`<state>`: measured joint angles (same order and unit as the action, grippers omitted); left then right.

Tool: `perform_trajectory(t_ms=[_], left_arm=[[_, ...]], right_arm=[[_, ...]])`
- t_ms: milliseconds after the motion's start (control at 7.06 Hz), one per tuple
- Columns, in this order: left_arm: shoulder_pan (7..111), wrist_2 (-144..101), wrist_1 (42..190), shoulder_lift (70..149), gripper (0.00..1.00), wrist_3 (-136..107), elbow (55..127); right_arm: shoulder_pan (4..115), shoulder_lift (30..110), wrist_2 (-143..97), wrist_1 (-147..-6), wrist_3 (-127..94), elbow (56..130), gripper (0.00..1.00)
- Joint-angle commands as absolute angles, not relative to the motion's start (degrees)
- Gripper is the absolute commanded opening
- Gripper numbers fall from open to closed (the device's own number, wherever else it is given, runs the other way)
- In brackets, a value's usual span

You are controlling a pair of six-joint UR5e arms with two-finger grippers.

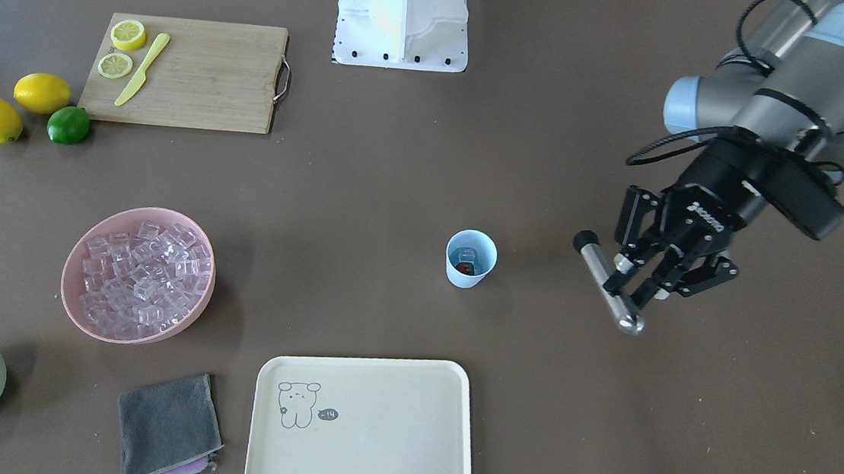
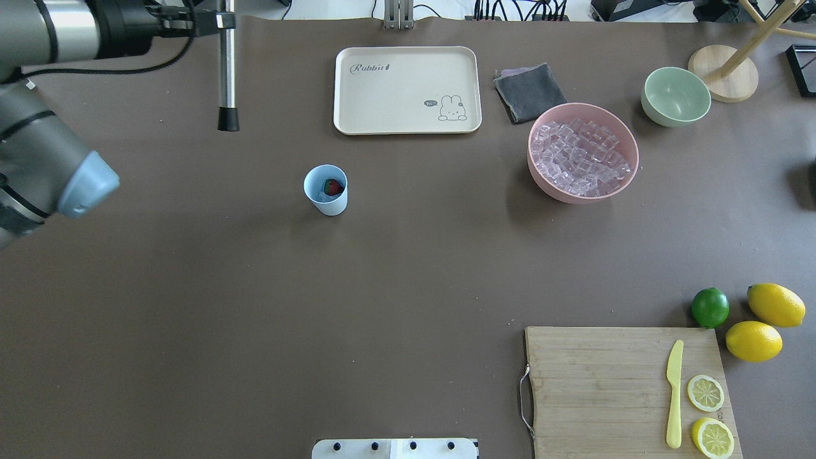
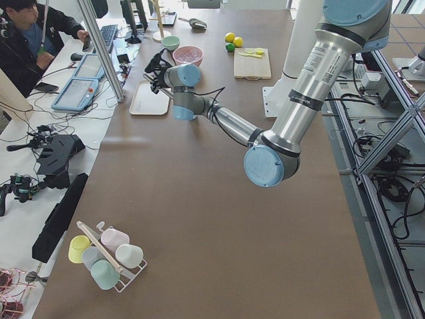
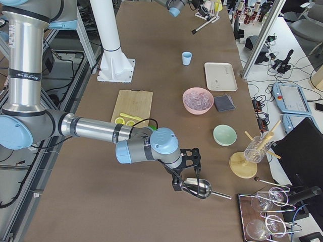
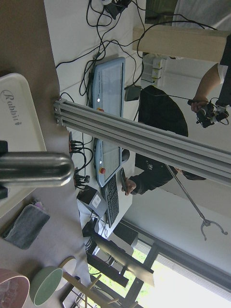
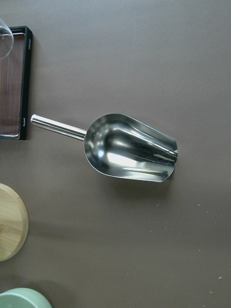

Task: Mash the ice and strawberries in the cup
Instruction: 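Lift the muddler out of the cup and carry it back with the left gripper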

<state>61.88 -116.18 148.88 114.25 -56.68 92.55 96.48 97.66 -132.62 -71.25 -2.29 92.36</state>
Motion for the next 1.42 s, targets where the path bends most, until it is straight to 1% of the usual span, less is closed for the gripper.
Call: perform_trajectory(t_ms=[0, 142, 283, 425, 567, 708, 850, 992, 1133, 1275], left_arm=[[77.02, -141.66, 132.37, 107.08, 0.00, -57.22, 92.38], [79.78, -147.42, 127.32, 106.53, 0.00, -53.39, 92.37], [78.85, -146.70, 126.83, 100.87, 0.00, -51.70, 91.59], [75.79, -141.73, 127.00, 93.33, 0.00, -44.20, 91.67], [74.98, -139.07, 126.65, 88.99, 0.00, -36.90, 91.15], [74.54, -138.43, 128.30, 88.51, 0.00, -31.61, 85.23], [73.66, -136.25, 128.84, 87.37, 0.00, -29.20, 84.04], [69.04, -131.88, 129.63, 86.93, 0.00, -29.18, 82.20], [67.69, -130.79, 131.64, 87.10, 0.00, -29.44, 80.52], [67.41, -130.78, 132.79, 86.93, 0.90, -28.92, 80.86]], right_arm=[[97.38, 97.99, -132.89, -71.72, -2.29, 92.99, 1.00], [97.82, 98.17, -133.15, -71.81, -2.37, 94.03, 1.00], [97.74, 98.26, -133.15, -72.42, -2.37, 94.04, 1.00], [98.87, 98.09, -133.59, -73.29, -2.37, 94.48, 1.00], [99.05, 98.09, -133.85, -73.74, -2.37, 95.44, 1.00], [99.14, 98.09, -133.86, -74.26, -2.37, 95.45, 1.00], [99.14, 97.82, -133.77, -74.35, -2.37, 95.54, 1.00], [99.14, 98.08, -133.77, -74.36, -2.37, 95.89, 1.00], [99.05, 98.26, -133.77, -74.36, -2.37, 95.98, 1.00], [99.05, 98.17, -133.68, -74.36, -2.37, 95.89, 1.00]])
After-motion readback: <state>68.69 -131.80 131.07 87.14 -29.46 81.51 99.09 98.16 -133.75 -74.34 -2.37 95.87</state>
